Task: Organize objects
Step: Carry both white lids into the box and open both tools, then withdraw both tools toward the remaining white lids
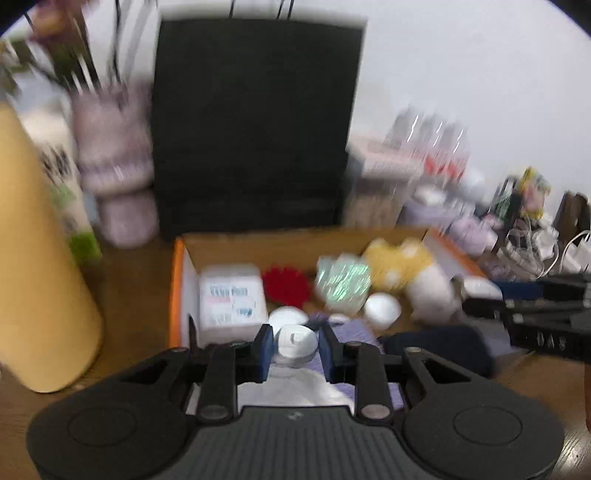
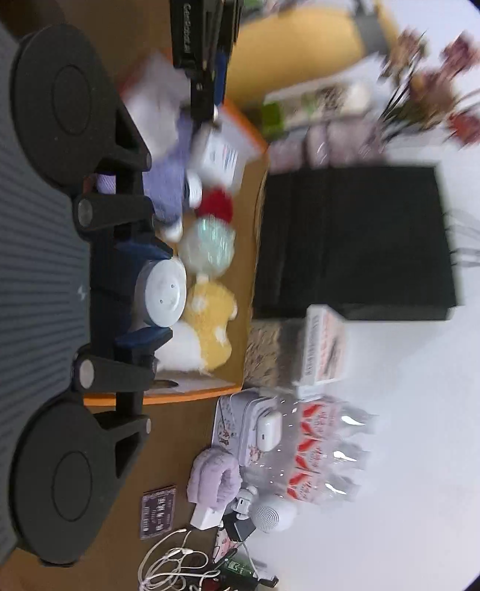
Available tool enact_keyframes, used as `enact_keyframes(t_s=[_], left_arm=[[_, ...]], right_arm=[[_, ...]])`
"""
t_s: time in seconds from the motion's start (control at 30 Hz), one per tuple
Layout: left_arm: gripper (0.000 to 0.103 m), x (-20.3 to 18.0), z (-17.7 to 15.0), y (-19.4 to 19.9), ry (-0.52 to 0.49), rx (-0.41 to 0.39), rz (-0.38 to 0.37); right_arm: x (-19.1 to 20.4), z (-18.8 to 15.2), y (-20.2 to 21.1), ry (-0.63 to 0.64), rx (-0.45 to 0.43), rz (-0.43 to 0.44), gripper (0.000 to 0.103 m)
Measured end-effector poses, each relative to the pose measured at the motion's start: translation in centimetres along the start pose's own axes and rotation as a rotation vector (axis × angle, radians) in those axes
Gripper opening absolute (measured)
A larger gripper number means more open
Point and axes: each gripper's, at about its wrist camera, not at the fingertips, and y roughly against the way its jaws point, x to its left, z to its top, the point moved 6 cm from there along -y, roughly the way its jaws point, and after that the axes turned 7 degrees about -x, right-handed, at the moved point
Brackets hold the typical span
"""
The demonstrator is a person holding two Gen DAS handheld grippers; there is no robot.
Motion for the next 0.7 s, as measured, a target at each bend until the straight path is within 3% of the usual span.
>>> enact_keyframes(t_s=[0.07, 0.1, 0.13, 0.17, 0.2, 0.43, 0.7], left_arm=[[0.026, 1.2, -0.2, -1.5, 0.03, 0.013, 0.021], [0.029, 1.7, -0.3, -1.9, 0.039, 0.01, 0.033], [0.039, 2.1, -0.4, -1.8, 0.047, 0.0, 0.031], [0.051, 2.3, -0.4, -1.5, 0.051, -0.013, 0.015], [0.056, 2.5, -0.4, -1.1, 0.054, -0.026, 0.002], [0.075, 2.3, 1.2, 1.7, 0.005, -0.077, 0.042], [0.087, -1.4, 0.2, 10.7, -0.09, -0.169, 0.047]], right_arm=[[-0.4, 0.0, -2.3, -0.02, 0.021, -0.004, 0.042], [-0.8, 0.1, -3.1, -0.035, 0.022, -0.012, 0.052], [-1.0, 0.1, -3.7, -0.053, 0.024, -0.023, 0.068], [-1.1, 0.3, -3.9, -0.058, 0.016, -0.028, 0.074], [-1.2, 0.5, -3.8, -0.054, -0.01, -0.032, 0.08], [-1.2, 2.1, -1.3, -0.081, -0.059, -0.027, 0.082], [1.5, 0.8, 6.9, -0.006, -0.105, 0.006, 0.092]])
